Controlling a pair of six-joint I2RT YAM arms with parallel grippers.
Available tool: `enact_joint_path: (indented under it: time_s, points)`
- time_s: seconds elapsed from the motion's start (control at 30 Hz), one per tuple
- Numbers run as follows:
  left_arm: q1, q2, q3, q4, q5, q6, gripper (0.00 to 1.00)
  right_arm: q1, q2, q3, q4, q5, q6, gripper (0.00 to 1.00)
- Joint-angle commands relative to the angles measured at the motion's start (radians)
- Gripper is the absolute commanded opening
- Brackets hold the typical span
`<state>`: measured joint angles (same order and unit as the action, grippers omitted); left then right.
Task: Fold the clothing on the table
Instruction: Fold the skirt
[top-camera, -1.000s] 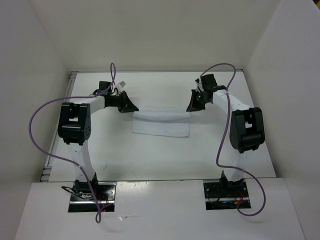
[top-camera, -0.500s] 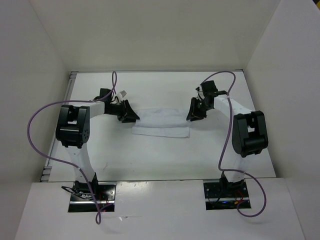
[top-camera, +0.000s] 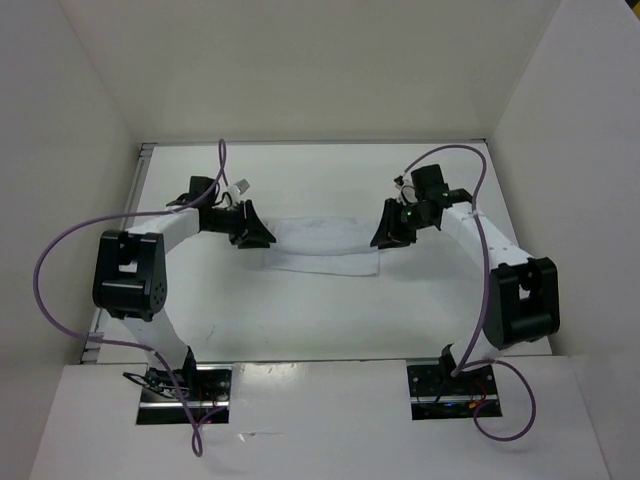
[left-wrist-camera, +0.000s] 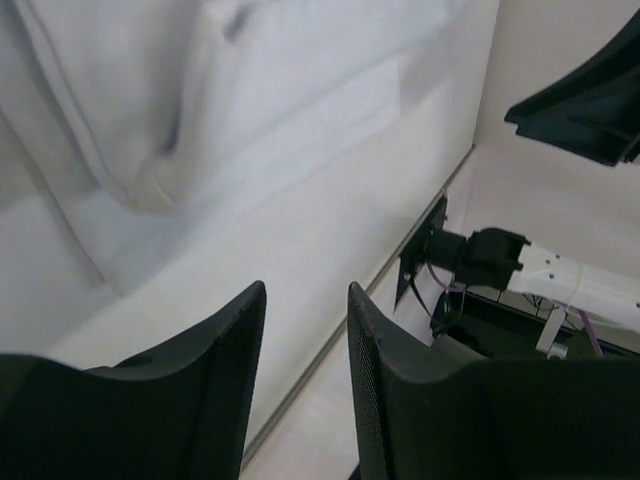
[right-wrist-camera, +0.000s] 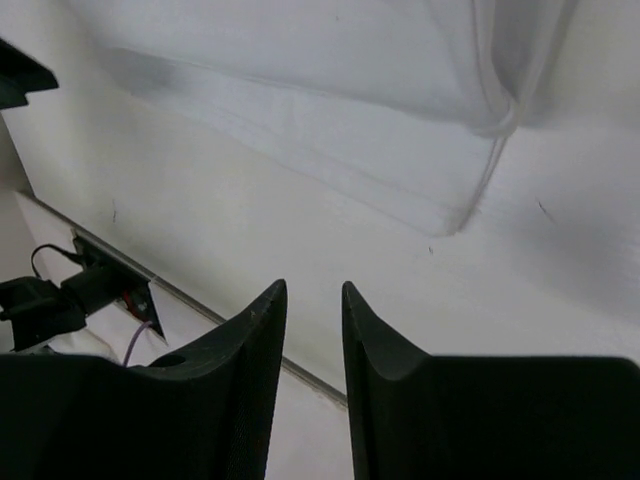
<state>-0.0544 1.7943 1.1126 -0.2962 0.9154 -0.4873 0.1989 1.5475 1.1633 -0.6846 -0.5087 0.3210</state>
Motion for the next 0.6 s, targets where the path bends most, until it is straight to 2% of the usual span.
enact_joint_path:
  time_s: [0.0, 0.1, 0.2, 0.23, 0.33, 0.47, 0.57]
  points:
    - [-0.004, -0.108, -0.069, -0.111, 0.051, 0.065, 0.46, 0.016, -0.099, -0.024, -0.066, 0.075, 0.049, 0.34]
    - [-0.004, -0.131, -0.082, -0.152, 0.031, 0.09, 0.46, 0.016, -0.093, 0.041, -0.052, 0.137, 0.059, 0.34]
    - [-0.004, -0.11, 0.007, -0.152, -0.025, 0.066, 0.44, 0.016, 0.038, 0.145, -0.001, 0.163, 0.059, 0.18]
    - [-0.004, -0.078, 0.036, -0.133, -0.026, 0.053, 0.35, 0.016, 0.08, 0.204, 0.009, 0.173, 0.059, 0.06]
    - [-0.004, 0.003, 0.168, -0.096, -0.078, 0.001, 0.0, 0.016, 0.232, 0.32, 0.019, 0.189, 0.059, 0.01]
    - [-0.004, 0.091, 0.303, -0.04, -0.128, -0.048, 0.0, 0.016, 0.354, 0.429, 0.028, 0.225, 0.059, 0.0]
    - [-0.004, 0.125, 0.325, 0.062, -0.128, -0.086, 0.0, 0.016, 0.434, 0.506, 0.017, 0.161, 0.049, 0.0]
